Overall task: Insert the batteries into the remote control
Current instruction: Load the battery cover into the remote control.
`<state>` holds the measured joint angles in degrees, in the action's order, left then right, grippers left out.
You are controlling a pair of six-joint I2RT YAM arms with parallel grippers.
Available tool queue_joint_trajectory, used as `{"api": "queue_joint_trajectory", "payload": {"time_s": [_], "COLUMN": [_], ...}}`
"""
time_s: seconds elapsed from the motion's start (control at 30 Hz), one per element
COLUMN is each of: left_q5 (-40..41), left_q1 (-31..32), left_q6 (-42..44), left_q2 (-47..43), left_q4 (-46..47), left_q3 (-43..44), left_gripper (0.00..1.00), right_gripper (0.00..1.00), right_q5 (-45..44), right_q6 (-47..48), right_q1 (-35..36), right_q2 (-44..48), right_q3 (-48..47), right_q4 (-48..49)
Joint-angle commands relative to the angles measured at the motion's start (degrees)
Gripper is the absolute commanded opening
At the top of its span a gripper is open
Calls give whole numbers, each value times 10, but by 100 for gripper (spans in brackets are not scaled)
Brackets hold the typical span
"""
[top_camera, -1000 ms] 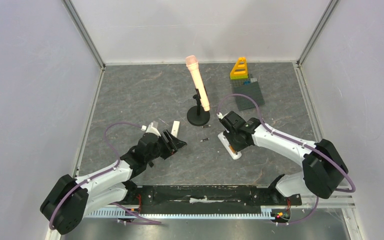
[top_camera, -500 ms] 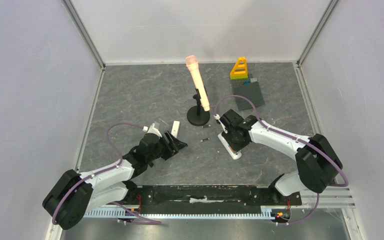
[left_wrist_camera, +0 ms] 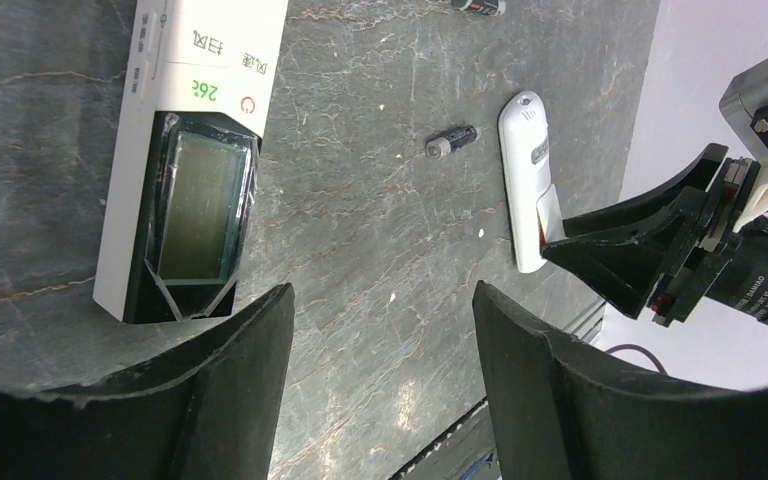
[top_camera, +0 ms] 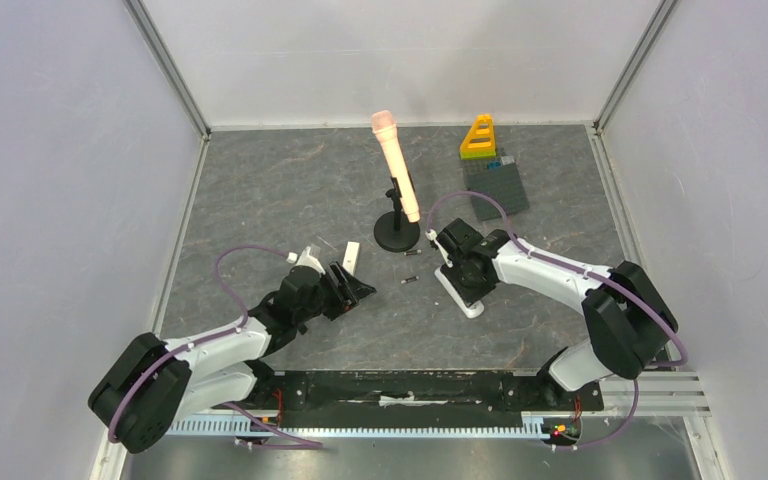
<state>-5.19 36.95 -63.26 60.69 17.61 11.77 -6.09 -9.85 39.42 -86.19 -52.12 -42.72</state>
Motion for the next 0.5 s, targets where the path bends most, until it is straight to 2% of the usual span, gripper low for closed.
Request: {"api": "queue_joint_trajectory", "payload": {"time_s": [0.0, 0.23, 0.47], "left_q5": [-9, -10, -10], "left_q1": [-3, -3, -3], "left_q6": [13, 13, 12], "left_q2": [6, 8, 8], "left_q4": [29, 30, 30], "left_q3": [3, 4, 2], "left_gripper": [71, 71, 71], "right_gripper": [24, 25, 25], "right_q5": [6, 20, 79], "right_q6": [-3, -2, 0], "right_q1": [-1, -11, -34], "right_q2": [-4, -2, 16], "right_q3": [-22, -22, -11], "right_q4": [19, 28, 44]}}
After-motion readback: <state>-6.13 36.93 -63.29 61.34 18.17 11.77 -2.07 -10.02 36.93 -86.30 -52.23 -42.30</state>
